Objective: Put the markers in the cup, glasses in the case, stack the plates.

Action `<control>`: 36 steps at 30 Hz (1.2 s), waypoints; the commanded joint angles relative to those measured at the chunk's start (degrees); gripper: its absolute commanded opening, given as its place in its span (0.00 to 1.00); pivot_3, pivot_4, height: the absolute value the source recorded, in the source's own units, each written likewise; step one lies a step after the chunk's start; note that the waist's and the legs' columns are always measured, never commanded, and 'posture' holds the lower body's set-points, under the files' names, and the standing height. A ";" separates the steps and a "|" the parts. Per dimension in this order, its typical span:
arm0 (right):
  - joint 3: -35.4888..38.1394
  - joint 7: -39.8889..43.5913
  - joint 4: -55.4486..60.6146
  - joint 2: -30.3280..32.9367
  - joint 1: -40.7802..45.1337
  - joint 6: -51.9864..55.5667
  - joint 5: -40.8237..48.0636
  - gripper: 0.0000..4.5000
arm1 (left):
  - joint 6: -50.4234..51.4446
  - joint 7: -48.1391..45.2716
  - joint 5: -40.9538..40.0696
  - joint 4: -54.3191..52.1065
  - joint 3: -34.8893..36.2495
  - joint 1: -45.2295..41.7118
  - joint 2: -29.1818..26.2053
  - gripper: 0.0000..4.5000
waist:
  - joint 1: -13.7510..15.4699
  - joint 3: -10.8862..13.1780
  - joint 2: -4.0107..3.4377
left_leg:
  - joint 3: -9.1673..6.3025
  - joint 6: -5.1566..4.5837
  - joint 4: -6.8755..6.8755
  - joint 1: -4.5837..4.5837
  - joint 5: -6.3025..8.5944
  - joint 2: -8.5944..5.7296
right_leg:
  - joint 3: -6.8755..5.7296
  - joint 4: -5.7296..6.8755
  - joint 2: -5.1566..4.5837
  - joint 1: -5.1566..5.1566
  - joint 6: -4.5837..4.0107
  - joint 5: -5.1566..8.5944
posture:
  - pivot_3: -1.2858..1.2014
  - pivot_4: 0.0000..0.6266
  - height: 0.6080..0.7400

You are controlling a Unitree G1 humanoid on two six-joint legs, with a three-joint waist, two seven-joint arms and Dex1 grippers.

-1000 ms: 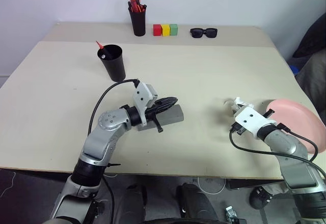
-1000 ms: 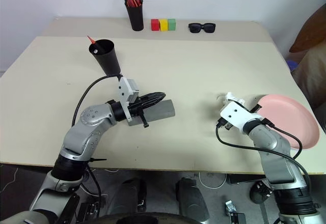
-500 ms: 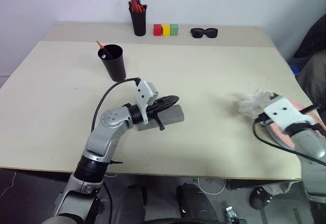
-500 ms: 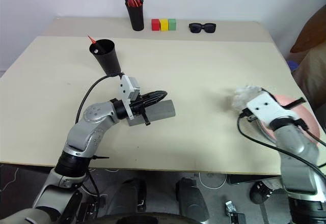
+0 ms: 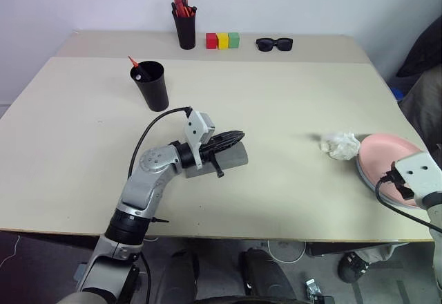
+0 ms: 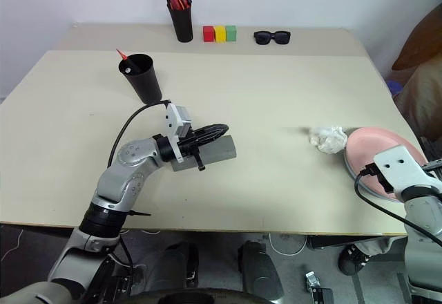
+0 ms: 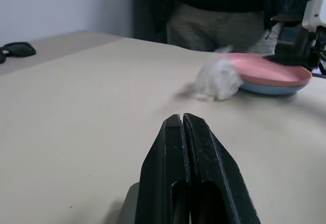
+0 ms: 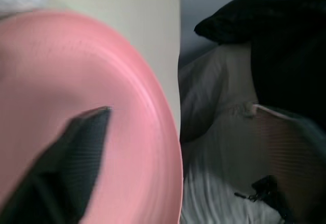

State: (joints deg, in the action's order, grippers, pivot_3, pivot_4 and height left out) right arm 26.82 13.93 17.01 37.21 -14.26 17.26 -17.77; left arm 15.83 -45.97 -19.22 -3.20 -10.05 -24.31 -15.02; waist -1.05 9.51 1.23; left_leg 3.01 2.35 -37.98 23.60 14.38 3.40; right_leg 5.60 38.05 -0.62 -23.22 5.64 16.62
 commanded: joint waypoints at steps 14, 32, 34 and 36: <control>-17.64 11.39 -5.87 4.69 10.93 -10.96 3.39 0.99 | -0.58 0.79 0.09 -2.42 1.15 0.22 -1.35 0.00 | 0.12 0.01 0.02 | 0.03 -0.02 -0.01 0.00 0.01 -0.02 | 0.01 -0.05 -0.03 0.03 0.01 0.01 | 0.52 0.24 0.94; -24.40 2.46 -19.50 8.05 18.82 -17.42 -8.20 0.01 | 2.52 3.97 -0.76 -9.13 1.90 5.28 -3.42 0.00 | 0.05 0.01 0.02 | 0.05 -0.03 0.01 -0.02 0.02 -0.01 | 0.03 -0.04 -0.03 0.02 0.02 0.00 | 0.52 0.24 0.94; -23.63 1.62 -17.46 7.93 18.69 -17.77 -8.15 0.01 | 2.30 3.82 -0.66 -8.67 1.75 4.95 -3.24 0.00 | 0.03 0.01 0.02 | 0.05 -0.03 0.02 -0.02 0.02 -0.01 | 0.04 -0.04 -0.03 0.01 0.02 0.00 | 0.52 0.24 0.94; -22.00 0.57 -14.29 8.29 18.58 -17.81 -8.32 0.01 | 1.96 3.51 -0.57 -7.96 1.63 4.46 -3.09 0.00 | 0.04 0.01 0.02 | 0.05 -0.03 0.02 -0.02 0.02 -0.01 | 0.03 -0.04 -0.03 0.01 0.02 0.00 | 0.52 0.24 0.94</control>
State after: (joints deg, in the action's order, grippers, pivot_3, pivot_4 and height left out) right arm 1.48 16.04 -1.31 44.63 3.95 0.08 -25.82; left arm 18.66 -42.24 -19.37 -10.07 -8.72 -18.72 -18.38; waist -1.01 9.52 1.24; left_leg 3.06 2.32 -37.97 23.58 14.40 3.39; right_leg 5.64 38.01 -0.64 -23.21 5.66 16.62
